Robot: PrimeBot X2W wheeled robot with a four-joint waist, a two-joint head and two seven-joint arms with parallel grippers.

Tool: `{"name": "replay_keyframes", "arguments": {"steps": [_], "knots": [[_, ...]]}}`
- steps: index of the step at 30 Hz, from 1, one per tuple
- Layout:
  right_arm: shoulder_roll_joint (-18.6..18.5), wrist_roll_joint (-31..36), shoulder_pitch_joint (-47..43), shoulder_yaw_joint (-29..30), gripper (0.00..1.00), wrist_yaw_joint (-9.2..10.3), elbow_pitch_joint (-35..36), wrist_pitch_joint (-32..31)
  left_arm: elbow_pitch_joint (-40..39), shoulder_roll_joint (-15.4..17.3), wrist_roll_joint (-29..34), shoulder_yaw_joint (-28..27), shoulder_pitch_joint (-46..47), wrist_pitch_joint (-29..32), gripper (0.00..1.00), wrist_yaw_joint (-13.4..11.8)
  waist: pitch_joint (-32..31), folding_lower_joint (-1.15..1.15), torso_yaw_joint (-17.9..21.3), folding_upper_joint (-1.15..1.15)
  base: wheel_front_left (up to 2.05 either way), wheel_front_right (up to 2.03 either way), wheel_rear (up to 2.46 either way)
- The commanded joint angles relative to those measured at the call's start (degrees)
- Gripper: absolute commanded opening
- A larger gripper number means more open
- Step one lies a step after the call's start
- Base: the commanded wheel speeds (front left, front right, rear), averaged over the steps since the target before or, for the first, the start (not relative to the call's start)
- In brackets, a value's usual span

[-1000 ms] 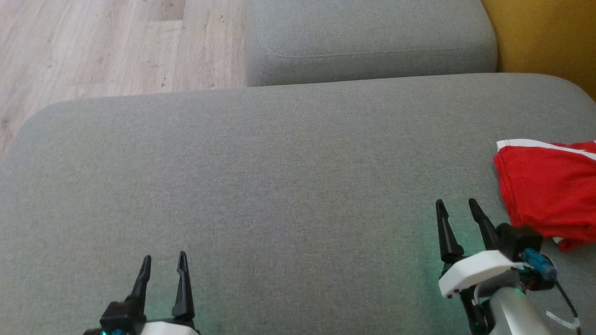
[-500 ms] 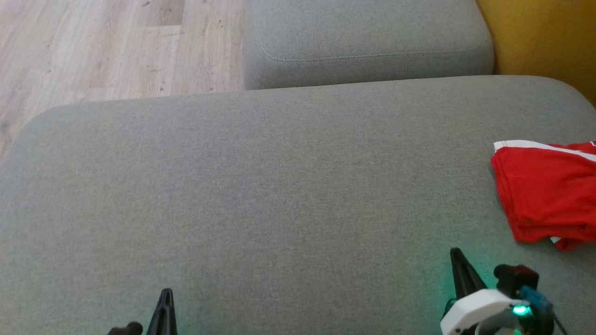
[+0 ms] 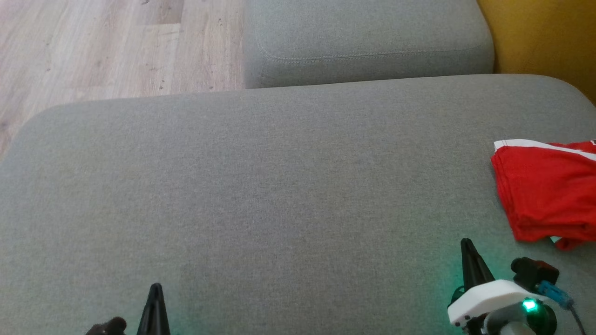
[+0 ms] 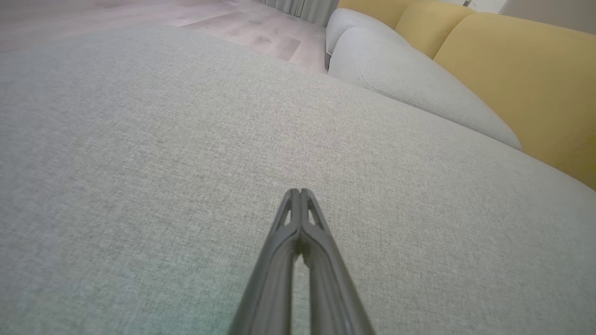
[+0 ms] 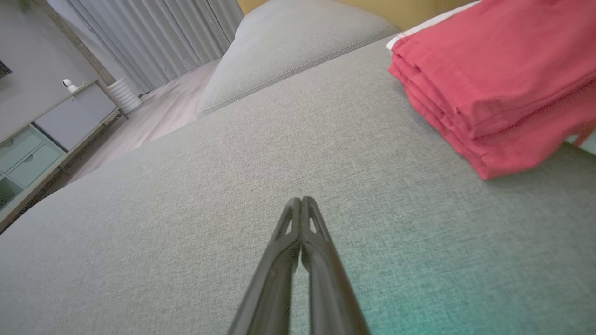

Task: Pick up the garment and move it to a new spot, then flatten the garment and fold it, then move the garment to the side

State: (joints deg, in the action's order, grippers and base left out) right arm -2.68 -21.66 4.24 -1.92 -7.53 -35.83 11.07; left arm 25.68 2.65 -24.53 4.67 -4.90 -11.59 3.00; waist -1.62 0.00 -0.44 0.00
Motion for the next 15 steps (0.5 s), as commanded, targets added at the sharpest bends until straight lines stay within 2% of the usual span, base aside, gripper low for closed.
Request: {"name": "replay_keyframes", "arguments": {"steps": [1, 15], "knots": [[-0.1, -1.85, 2.57, 0.2, 0.0, 0.01, 2.31, -0.35, -2.0, 0.05, -1.62, -1.1, 2.55, 0.37, 0.0, 0.18, 0.02, 0.0, 0.0, 0.0, 0.0, 0.0, 0.0], [-0.11, -11.02, 2.47, 1.29, 0.0, 0.01, 4.93, -2.64, -3.29, 0.08, -10.44, -2.44, 3.68, 2.72, 0.0, 0.75, 0.26, 0.0, 0.06, 0.0, 0.0, 0.0, 0.0]]}}
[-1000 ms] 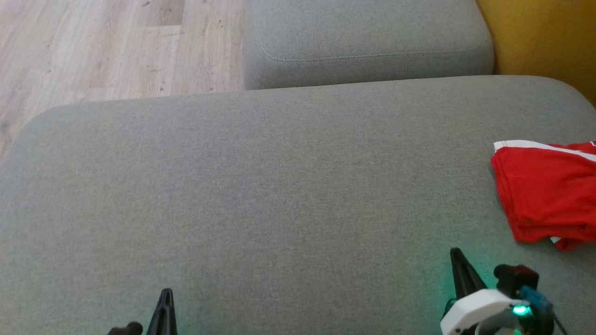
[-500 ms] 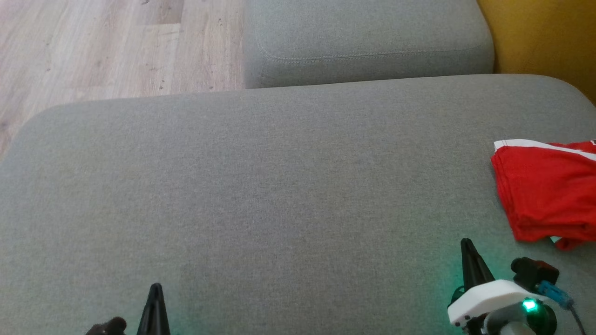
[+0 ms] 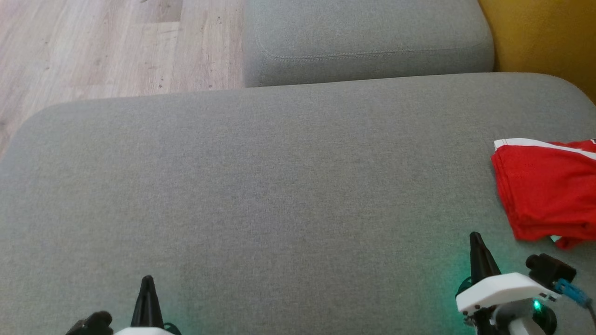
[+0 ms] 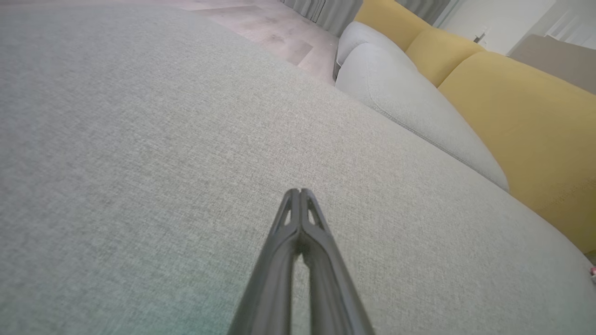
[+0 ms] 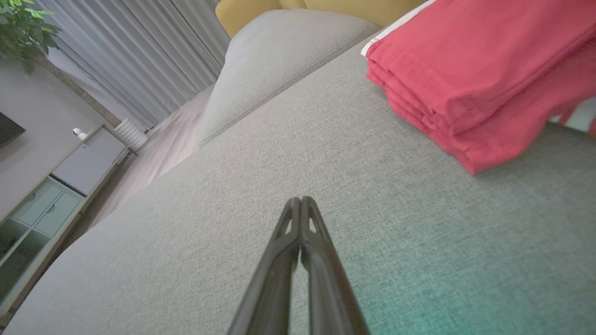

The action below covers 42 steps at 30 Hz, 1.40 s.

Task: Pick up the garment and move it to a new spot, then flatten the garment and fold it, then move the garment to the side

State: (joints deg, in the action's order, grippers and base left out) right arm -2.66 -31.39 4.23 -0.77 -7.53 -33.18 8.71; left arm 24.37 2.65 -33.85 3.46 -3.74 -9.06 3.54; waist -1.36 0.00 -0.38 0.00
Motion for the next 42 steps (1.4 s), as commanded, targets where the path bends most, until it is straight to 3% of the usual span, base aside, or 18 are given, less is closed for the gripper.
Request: {"name": "replay_keyframes", "arguments": {"steps": [1, 42], "knots": [[-0.12, -1.94, 2.48, 0.23, 0.0, 0.01, 2.47, -0.44, -2.08, 0.08, -1.75, -1.31, 2.61, 0.36, 0.0, 0.26, 0.03, 0.0, 0.0, 0.0, 0.0, 0.0, 0.0], [-0.16, -28.82, 2.24, 3.46, 0.0, 0.03, 10.1, -7.19, -5.84, 0.14, -27.6, -5.27, 5.96, 7.29, 0.0, 1.94, 0.72, 0.0, 0.17, 0.0, 0.0, 0.0, 0.0]]}}
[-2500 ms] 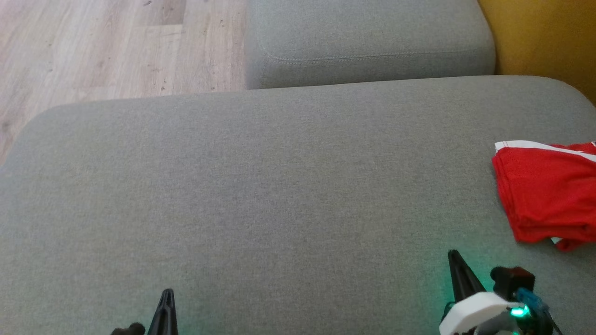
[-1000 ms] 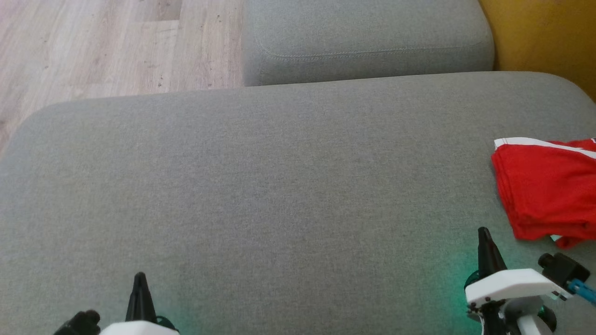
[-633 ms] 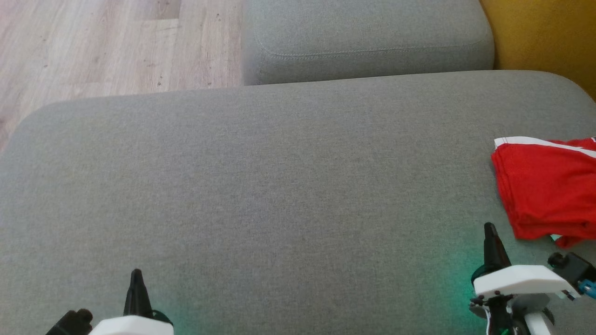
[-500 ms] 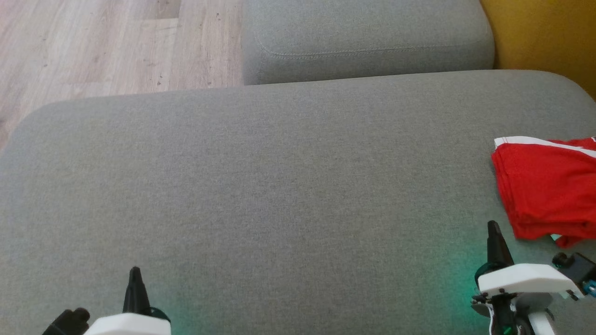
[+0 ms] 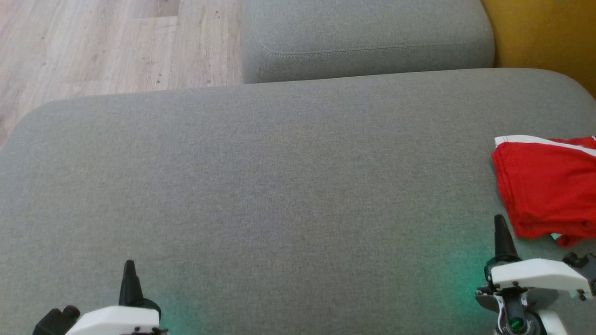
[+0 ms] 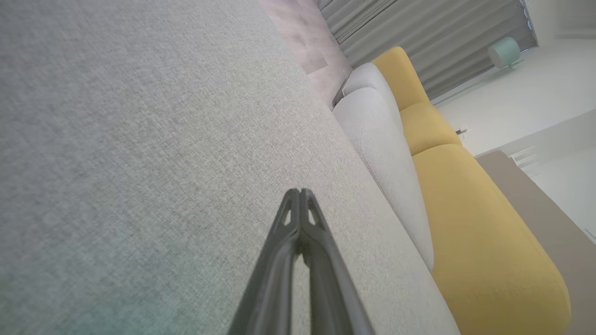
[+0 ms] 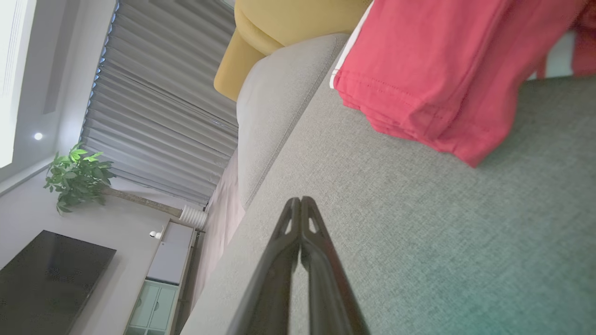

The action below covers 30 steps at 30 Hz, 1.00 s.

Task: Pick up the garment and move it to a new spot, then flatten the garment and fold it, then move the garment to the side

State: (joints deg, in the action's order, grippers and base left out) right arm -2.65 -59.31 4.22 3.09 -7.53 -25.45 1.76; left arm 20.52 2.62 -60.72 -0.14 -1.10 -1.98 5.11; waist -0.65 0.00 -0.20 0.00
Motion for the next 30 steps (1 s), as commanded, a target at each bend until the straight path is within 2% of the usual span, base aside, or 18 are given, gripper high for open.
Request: {"name": "replay_keyframes", "arguments": {"steps": [1, 30], "knots": [[-0.18, -1.56, 2.25, -0.33, 0.0, 0.03, 2.55, -0.41, -2.07, 0.18, -1.37, -1.77, 3.39, 0.39, 0.0, 0.41, 0.02, 0.0, 0.0, 0.0, 0.0, 0.0, 0.0], [-0.2, -19.91, 2.08, 1.88, 0.0, 0.04, 7.75, -5.01, -4.64, 0.22, -19.02, -4.47, 5.68, 5.12, 0.0, 1.56, 0.49, 0.0, 0.12, 0.0, 0.0, 0.0, 0.0]]}}
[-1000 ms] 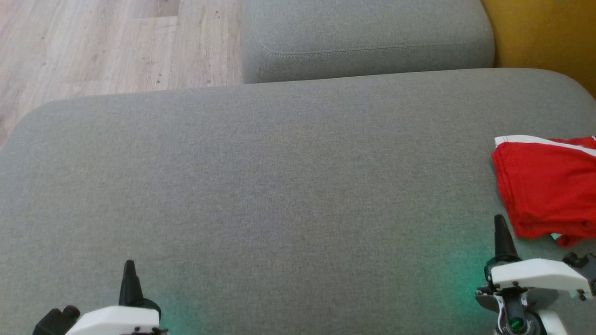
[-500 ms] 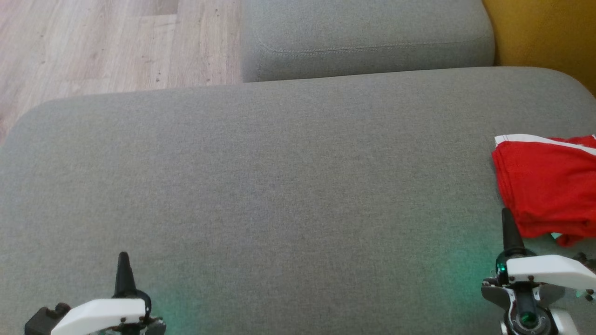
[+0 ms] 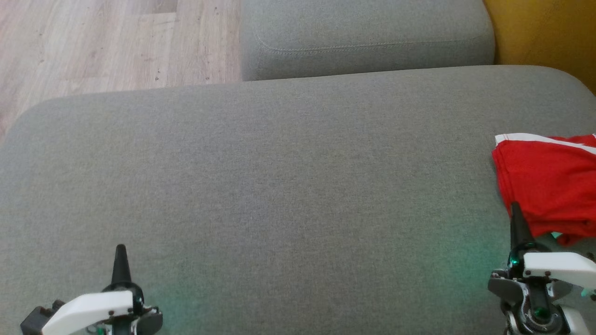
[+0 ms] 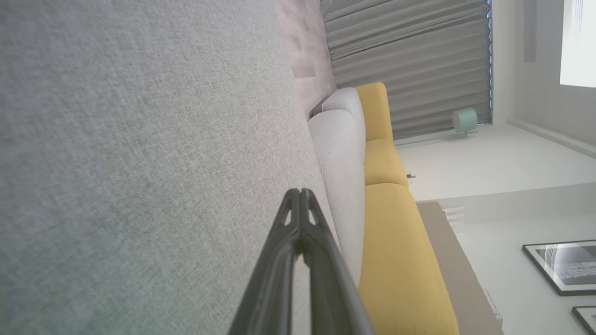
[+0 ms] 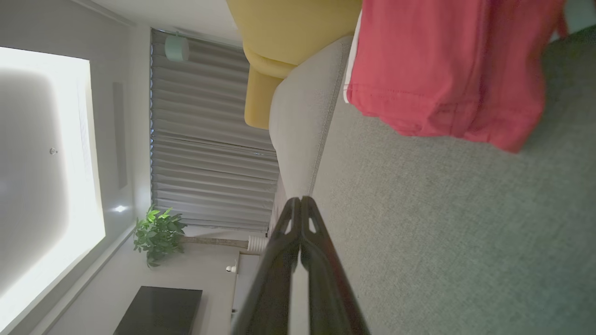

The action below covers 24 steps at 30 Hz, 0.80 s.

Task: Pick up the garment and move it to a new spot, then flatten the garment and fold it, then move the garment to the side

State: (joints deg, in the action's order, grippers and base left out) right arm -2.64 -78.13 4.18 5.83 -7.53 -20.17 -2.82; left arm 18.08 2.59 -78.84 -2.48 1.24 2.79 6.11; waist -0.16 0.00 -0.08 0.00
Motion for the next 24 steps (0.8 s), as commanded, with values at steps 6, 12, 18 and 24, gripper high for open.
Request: {"name": "replay_keyframes", "arguments": {"steps": [6, 12, 18, 24], "knots": [[-0.22, -5.03, 2.08, -0.38, 0.0, 0.04, 3.59, -1.42, -2.75, 0.27, -4.68, -2.7, 3.84, 1.37, 0.0, 0.81, 0.1, 0.0, 0.02, 0.0, 0.0, 0.0, 0.0], [-0.23, -8.97, 2.05, 0.09, 0.0, 0.04, 4.7, -2.4, -3.3, 0.28, -8.46, -3.28, 4.33, 2.38, 0.0, 1.06, 0.2, 0.0, 0.05, 0.0, 0.0, 0.0, 0.0], [-0.23, -12.9, 2.01, 0.56, 0.0, 0.04, 5.82, -3.39, -3.85, 0.29, -12.25, -3.86, 4.82, 3.4, 0.0, 1.3, 0.31, 0.0, 0.07, 0.0, 0.0, 0.0, 0.0], [-0.24, -14.03, 2.0, 0.7, 0.0, 0.04, 6.14, -3.67, -4.01, 0.29, -13.34, -4.03, 4.96, 3.69, 0.0, 1.37, 0.33, 0.0, 0.08, 0.0, 0.0, 0.0, 0.0]]}}
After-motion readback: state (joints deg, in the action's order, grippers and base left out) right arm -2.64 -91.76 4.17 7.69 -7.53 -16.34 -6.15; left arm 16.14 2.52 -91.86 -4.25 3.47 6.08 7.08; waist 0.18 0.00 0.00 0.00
